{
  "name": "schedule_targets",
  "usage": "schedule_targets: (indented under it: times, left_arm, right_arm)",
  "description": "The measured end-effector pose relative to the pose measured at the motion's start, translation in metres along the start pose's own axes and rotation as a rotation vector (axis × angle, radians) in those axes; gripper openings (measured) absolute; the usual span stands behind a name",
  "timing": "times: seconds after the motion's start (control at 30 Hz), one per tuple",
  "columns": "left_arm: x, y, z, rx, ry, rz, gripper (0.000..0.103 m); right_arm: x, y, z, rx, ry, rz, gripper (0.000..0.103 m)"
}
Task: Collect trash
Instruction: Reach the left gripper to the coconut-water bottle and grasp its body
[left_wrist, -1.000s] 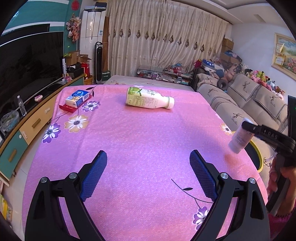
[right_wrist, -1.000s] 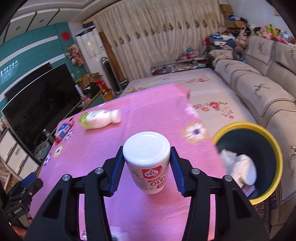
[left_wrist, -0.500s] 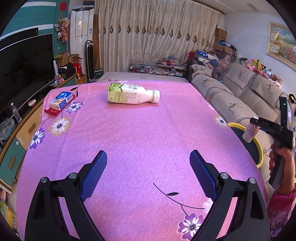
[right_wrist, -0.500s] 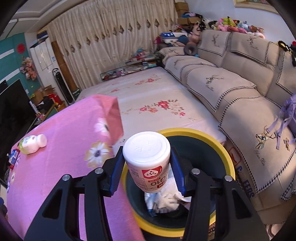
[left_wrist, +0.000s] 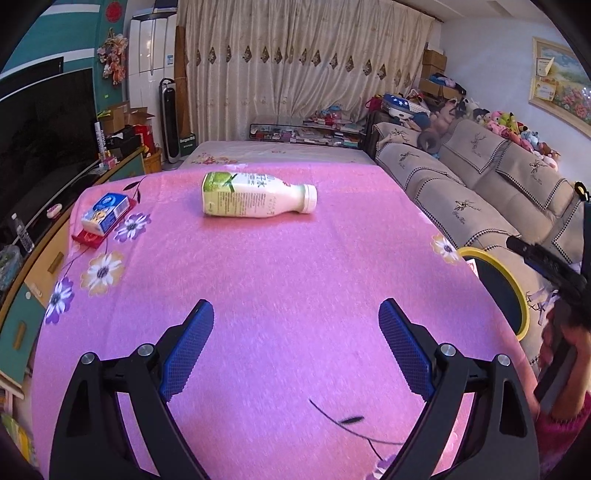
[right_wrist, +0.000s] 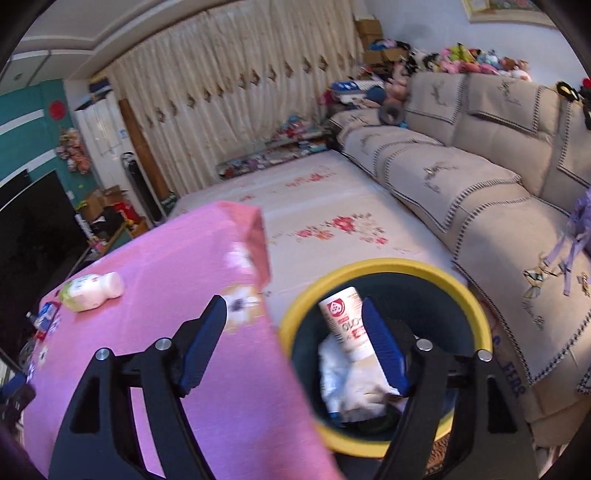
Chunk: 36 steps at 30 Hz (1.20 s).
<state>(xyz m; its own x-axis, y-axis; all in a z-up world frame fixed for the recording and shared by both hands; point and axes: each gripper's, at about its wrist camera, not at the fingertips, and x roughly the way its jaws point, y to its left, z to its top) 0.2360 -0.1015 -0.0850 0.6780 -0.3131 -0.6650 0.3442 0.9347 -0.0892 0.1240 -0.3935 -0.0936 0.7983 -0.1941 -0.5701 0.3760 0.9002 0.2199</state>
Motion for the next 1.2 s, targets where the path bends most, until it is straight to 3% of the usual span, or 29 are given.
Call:
schedule_targets:
  times: [0.2, 0.43, 0.53, 0.8, 0.9, 1.03, 1.2]
  left_arm:
    - [0.038, 0.030, 0.039, 0.052, 0.014, -0.032, 0.089]
    - [0.099, 0.058, 0.074, 0.129, 0.076, -0.039, 0.089]
    - [0.118, 0.071, 0.085, 0.131, 0.076, -0.020, 0.089]
    - [0.152, 0.079, 0.106, 0.165, 0.079, -0.055, 0.089]
    - [0.154, 0.076, 0.108, 0.181, 0.095, -0.070, 0.089]
    - [0.137, 0.060, 0.100, 0.199, 0.113, -0.150, 0.089]
    - [0.095, 0.019, 0.072, 0.303, 0.133, -0.301, 0.089]
  right_arm:
    - [0.003, 0.042, -0.018, -0.090, -0.015, 0.030, 0.072]
    - [0.009, 0.035, -0.021, -0.056, -0.013, 0.004, 0.072]
    - [0.012, 0.034, -0.019, -0.055, -0.013, -0.008, 0.072]
    - [0.018, 0.032, -0.018, -0.043, 0.014, -0.007, 0.072]
    - [0.019, 0.030, -0.018, -0.037, 0.021, -0.003, 0.073]
    - [0.019, 0.030, -0.019, -0.033, 0.024, 0.004, 0.073]
    - [0.018, 0.028, -0.019, -0.026, 0.024, 0.017, 0.075]
